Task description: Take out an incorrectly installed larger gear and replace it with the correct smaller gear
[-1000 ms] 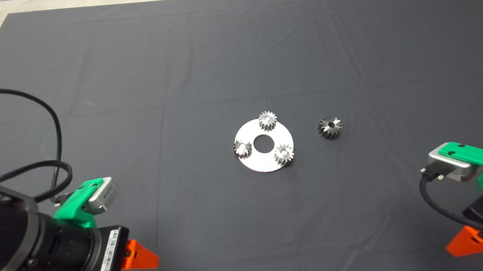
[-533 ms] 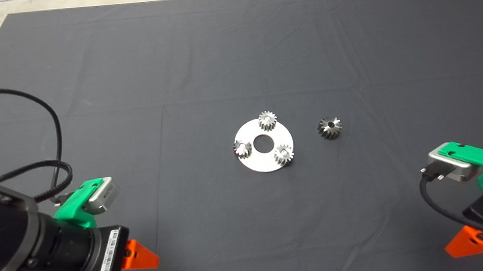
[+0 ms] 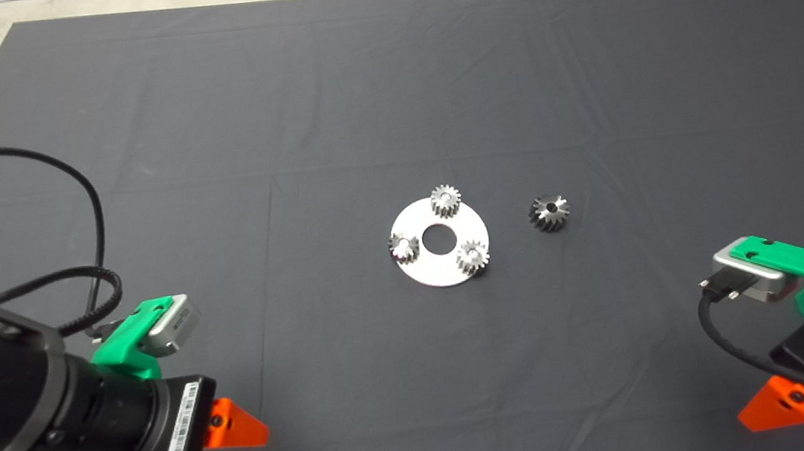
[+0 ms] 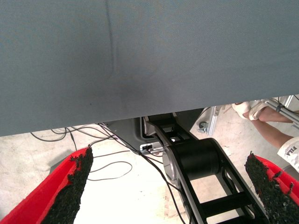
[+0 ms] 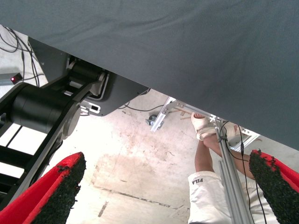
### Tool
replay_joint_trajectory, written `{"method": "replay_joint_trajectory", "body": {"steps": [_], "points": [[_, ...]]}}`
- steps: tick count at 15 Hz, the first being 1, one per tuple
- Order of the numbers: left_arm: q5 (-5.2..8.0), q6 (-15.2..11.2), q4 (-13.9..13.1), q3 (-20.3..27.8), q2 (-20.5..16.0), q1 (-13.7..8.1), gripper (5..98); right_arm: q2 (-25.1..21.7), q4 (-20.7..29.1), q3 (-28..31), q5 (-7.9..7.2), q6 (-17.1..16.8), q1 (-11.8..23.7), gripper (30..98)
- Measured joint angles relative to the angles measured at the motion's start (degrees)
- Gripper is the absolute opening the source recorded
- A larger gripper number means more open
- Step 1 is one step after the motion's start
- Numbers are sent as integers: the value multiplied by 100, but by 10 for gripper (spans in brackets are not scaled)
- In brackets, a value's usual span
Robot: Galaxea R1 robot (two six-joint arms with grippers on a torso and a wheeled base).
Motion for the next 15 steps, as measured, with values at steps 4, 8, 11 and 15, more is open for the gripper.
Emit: {"method": "replay_joint_trajectory", "body": {"steps": [4, 8, 11, 15], "points": [[0, 0, 0, 0, 0, 0, 883, 0, 0, 0, 0, 0, 0, 930], [2, 0, 0, 0, -1, 0, 883, 0, 0, 0, -1, 0, 0, 970], [0, 0, 0, 0, -1, 0, 883, 0, 0, 0, 0, 0, 0, 970], [-2, 0, 0, 0, -1, 0, 883, 0, 0, 0, 0, -1, 0, 970]]}}
